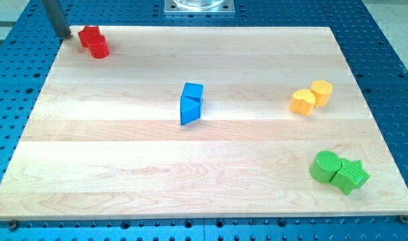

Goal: Push the red circle to the left of the green circle

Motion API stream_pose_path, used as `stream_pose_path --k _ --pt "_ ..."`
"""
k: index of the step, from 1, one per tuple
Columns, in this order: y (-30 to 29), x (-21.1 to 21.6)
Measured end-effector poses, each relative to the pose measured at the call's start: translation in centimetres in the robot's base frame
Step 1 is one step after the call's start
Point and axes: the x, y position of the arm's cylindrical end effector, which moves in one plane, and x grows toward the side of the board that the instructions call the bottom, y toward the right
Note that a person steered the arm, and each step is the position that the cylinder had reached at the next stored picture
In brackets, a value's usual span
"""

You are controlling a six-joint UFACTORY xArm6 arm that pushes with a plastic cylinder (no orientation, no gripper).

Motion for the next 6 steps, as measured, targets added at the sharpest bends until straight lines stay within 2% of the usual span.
stream_pose_path --k 1,2,3,4,5,6 --pt "4.3 2.7" --pt "6.6 10.1" --pt "5.4 10.7" --pt "0.0 3.6" --pt "8.1 2.8" --pt "10.8 8.5"
